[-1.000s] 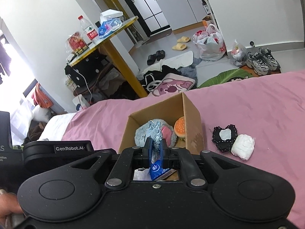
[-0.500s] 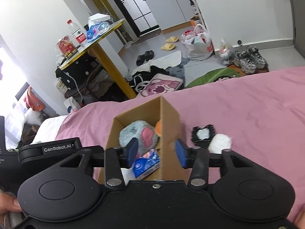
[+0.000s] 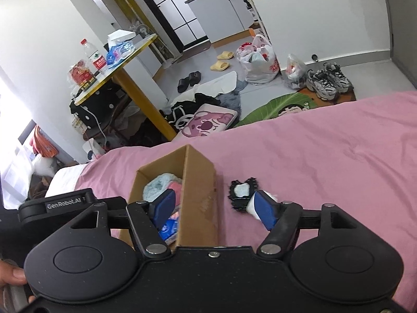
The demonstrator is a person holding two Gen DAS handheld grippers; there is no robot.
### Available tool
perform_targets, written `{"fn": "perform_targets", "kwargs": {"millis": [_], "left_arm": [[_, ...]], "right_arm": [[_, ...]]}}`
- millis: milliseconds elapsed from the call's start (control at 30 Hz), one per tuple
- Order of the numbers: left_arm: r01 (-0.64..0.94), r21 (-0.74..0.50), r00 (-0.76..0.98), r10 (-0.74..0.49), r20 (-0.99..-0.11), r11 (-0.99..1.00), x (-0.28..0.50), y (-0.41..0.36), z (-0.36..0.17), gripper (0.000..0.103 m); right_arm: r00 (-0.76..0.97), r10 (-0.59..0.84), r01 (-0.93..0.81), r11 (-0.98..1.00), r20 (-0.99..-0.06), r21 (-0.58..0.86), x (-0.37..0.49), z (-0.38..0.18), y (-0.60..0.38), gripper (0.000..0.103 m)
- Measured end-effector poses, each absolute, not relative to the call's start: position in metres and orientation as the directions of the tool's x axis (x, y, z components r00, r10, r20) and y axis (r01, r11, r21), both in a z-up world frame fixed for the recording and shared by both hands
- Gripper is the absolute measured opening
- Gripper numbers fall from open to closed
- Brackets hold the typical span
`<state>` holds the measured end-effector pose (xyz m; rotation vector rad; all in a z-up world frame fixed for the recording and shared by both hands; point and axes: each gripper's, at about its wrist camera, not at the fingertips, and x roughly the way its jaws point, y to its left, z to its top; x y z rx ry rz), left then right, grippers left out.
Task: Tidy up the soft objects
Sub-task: 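Open both tools to drop the cotton bag and blue patch into the box, then reach the left tool to the black heart plush while the right tool approaches the white cloth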
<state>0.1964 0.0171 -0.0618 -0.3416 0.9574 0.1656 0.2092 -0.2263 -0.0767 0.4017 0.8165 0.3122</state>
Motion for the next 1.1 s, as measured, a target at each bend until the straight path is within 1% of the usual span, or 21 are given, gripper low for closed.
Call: {"fn": "perform_targets", "kwargs": {"millis": [133, 233, 267, 333, 433, 467, 533, 767, 833, 967, 1100], "left_arm": [[-0.273, -0.197, 0.567, -0.008, -0.823, 0.941, 0.198, 0.004, -0.060, 0.085], [-0.264, -0.166, 0.568, 0.014, -0.823, 0.950, 0.198, -0.004, -0.059, 0.085], [-0.262, -0.142, 0.570, 0.034, -0.821, 0.955, 0.198, -0.008, -0.058, 0.085], [-0.253, -0.109, 0.573, 0.058, -0.817, 0.961, 0.197, -0.014, -0.057, 0.085], [-0.234, -0.092, 0.560, 0.057, -0.827, 0.968, 0.199, -0.022, -0.059, 0.088], [-0.231, -0.082, 0.551, 0.061, -0.833, 0.969, 0.200, -0.024, -0.060, 0.091], [-0.243, -0.038, 0.533, 0.100, -0.840, 0.969, 0.201, -0.030, -0.060, 0.091], [-0.225, 0.026, 0.516, 0.142, -0.845, 0.974, 0.205, -0.047, -0.064, 0.092], [-0.220, 0.032, 0.521, 0.145, -0.841, 0.975, 0.206, -0.052, -0.064, 0.092], [-0.237, 0.032, 0.547, 0.160, -0.822, 0.971, 0.208, -0.061, -0.062, 0.091], [-0.230, 0.037, 0.553, 0.162, -0.818, 0.972, 0.215, -0.073, -0.062, 0.091]], "right_arm": [[0.646, 0.409, -0.095, 0.881, -0.645, 0.464, 0.208, -0.082, -0.237, 0.072], [0.651, 0.410, -0.082, 0.874, -0.639, 0.478, 0.207, -0.086, -0.244, 0.083], [0.651, 0.411, -0.080, 0.873, -0.638, 0.481, 0.207, -0.087, -0.247, 0.085], [0.647, 0.415, -0.073, 0.869, -0.640, 0.489, 0.207, -0.089, -0.250, 0.096], [0.643, 0.420, -0.067, 0.864, -0.640, 0.499, 0.207, -0.093, -0.255, 0.101], [0.640, 0.420, -0.063, 0.863, -0.643, 0.502, 0.208, -0.095, -0.256, 0.103], [0.633, 0.426, -0.056, 0.858, -0.646, 0.511, 0.208, -0.098, -0.259, 0.103], [0.614, 0.452, -0.011, 0.825, -0.647, 0.565, 0.208, -0.114, -0.272, 0.103], [0.616, 0.450, -0.001, 0.821, -0.646, 0.571, 0.208, -0.117, -0.275, 0.103], [0.616, 0.483, 0.027, 0.777, -0.623, 0.629, 0.210, -0.124, -0.283, 0.103], [0.617, 0.488, 0.033, 0.768, -0.617, 0.640, 0.214, -0.128, -0.287, 0.103]]}}
